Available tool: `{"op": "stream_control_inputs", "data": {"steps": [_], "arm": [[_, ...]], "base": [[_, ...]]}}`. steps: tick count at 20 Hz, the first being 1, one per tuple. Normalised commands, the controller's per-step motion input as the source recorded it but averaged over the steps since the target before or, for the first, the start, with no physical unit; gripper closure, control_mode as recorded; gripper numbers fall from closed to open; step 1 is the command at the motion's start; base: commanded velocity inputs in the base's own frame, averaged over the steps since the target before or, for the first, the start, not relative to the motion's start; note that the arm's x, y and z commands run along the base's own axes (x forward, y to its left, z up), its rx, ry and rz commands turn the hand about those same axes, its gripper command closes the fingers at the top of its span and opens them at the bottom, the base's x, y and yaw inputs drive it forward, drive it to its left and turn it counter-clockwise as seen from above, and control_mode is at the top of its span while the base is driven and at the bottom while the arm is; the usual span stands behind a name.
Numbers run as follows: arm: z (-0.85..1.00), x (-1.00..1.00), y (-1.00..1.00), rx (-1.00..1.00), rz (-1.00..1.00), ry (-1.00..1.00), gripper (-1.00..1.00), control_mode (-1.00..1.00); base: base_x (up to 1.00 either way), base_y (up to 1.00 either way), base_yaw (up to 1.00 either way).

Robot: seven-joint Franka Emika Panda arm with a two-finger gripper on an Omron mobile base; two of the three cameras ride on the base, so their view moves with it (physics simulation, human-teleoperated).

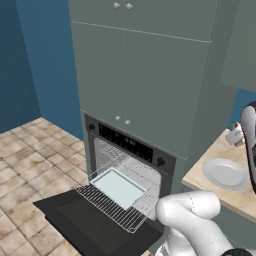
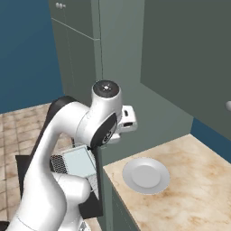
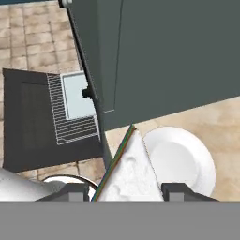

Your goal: Take the baked cake out of the oven and place it on the plate for cooling. Then close the oven door.

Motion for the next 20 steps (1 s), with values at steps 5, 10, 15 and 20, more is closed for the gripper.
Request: {"op": "stream_control_inputs", "data": {"steps": [5,10,15,20], "arm": [[-0.56,0.17,-0.68,0.01,-0.08,0.19,1.0,-1.0],[-0.67,0.08,-0.45,0.0,-0.01,0.07,1.0,-1.0],[-0.66,0.17,-0.41,0.0,0.0,0.02,1.0,-1.0],[-0.62,0.34,-0.4,0.0,0.0,0.0,1.0,-1.0]], "base": [[0.0,0.0,0.0],[0.0,0.0,0.0],[0.0,0.0,0.0],[0.0,0.0,0.0]]}}
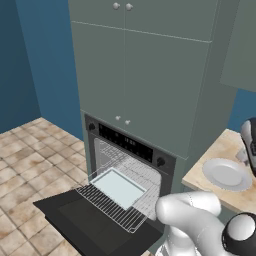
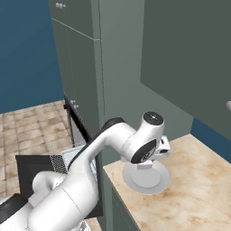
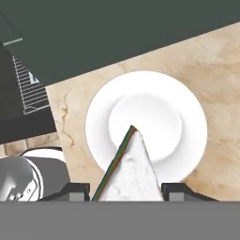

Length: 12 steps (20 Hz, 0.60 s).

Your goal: Take the baked cake out of the oven and place it on the plate for cooling. Then close the oven door.

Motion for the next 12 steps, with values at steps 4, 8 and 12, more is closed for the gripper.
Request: {"op": "stream_control_inputs", "data": {"steps": [4,8,12], "arm": [[-0.52,0.35,-0.28,0.0,0.0,0.01,1.0,-1.0],[-0.39,0.3,-0.17,0.0,0.0,0.02,1.0,-1.0],[-0.39,0.4,-0.14,0.0,0.0,0.08,1.0,-1.0]], "base": [[0.0,0.0,0.0],[0.0,0.0,0.0],[0.0,0.0,0.0]]}}
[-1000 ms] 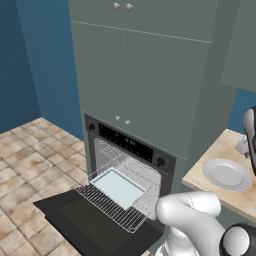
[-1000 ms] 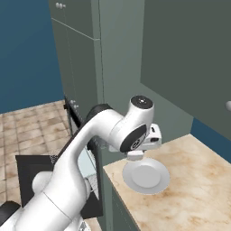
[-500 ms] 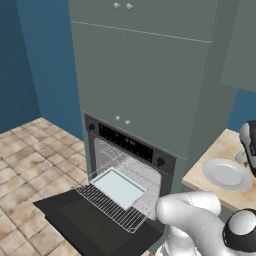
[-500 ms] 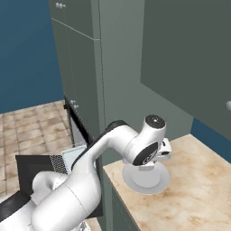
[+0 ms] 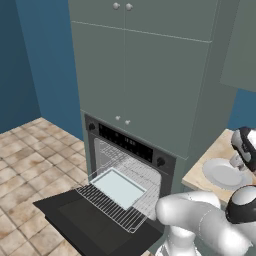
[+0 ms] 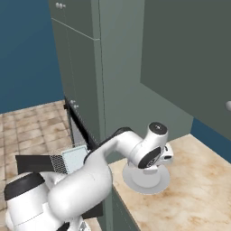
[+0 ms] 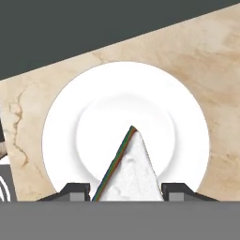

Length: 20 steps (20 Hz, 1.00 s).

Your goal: Take the baked cake out of the oven and place it on the plate for cooling. Then close the oven door.

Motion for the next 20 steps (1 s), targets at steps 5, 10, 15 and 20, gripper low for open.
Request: {"op": "stream_control_inputs", "data": {"steps": [5,10,15,20], "arm": [[-0.34,0.23,-0.07,0.0,0.0,0.12,1.0,-1.0],[-0.3,0.1,-0.01,0.01,0.0,0.13,1.0,-1.0],[-0.23,0.01,-0.07,0.02,0.0,0.06,1.0,-1.0],[-0.19,0.0,-0.02,0.03,0.0,0.01,1.0,-1.0]], "base": [[0.0,0.0,0.0],[0.0,0.0,0.0],[0.0,0.0,0.0],[0.0,0.0,0.0]]}}
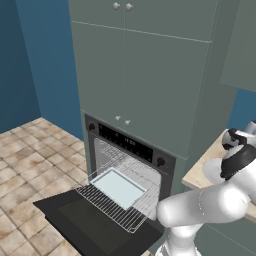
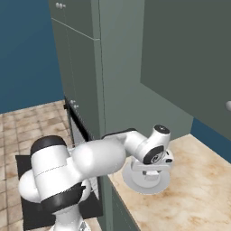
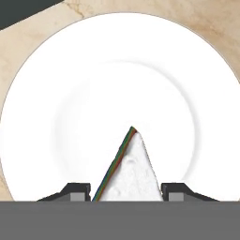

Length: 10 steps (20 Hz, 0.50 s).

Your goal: Take the baked cake out of the oven and place it on the plate for cooling. Then close the oven door.

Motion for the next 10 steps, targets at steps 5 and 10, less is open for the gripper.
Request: {"op": "stream_control_inputs", "data": {"steps": [5,10], "arm": [[-0.14,0.0,0.0,0.03,0.01,0.0,-1.0,-1.0],[-0.09,0.0,0.0,0.01,0.0,0.0,-1.0,-1.0]], "base": [[0.0,0.0,0.0],[0.0,0.0,0.0]]}}
